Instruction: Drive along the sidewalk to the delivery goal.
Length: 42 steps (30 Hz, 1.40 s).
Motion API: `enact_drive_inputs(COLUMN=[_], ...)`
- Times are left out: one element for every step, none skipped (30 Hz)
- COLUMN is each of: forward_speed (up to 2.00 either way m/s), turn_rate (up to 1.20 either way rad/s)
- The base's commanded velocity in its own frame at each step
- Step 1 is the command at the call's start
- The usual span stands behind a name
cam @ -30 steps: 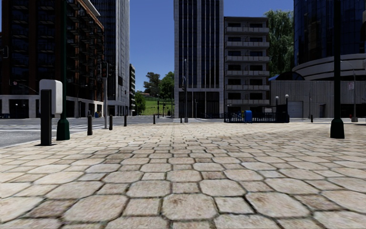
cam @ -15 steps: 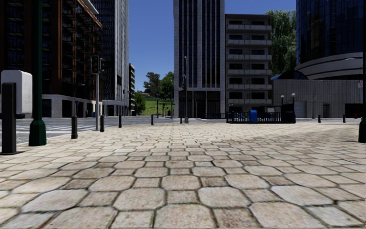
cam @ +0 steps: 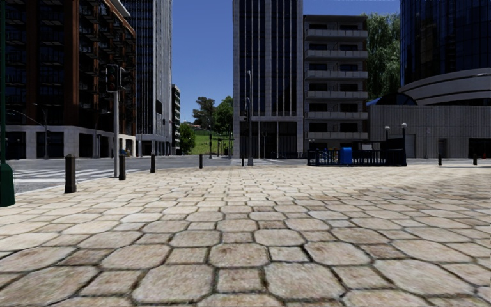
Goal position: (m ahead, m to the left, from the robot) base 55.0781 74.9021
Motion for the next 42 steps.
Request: enact_drive_inputs(forward_speed=[2.0,2.0,2.0,2.0,2.0,2.0,2.0,2.0,2.0,2.0,2.0,2.0,2.0,2.0,2.0,2.0,2.0,2.0,2.0,2.0,2.0,2.0,2.0,2.0,2.0,2.0,2.0,2.0,2.0,2.0,2.0,2.0,2.0,2.0,2.0,2.0,2.0,2.0,2.0,2.0,2.0,2.0], turn_rate=[0.0,0.0,0.0,0.0,0.0,0.0,0.0,0.0,0.0,0.0,0.0,0.0,0.0,0.0,0.0,0.0,0.0,0.0,0.0,0.0,0.0,0.0,0.0,0.0,0.0,0.0,0.0,0.0,0.0,0.0,0.0,-0.01,-0.02,-0.02,-0.02,-0.02,-0.02,-0.02,-0.02,-0.02,-0.02,-0.02])
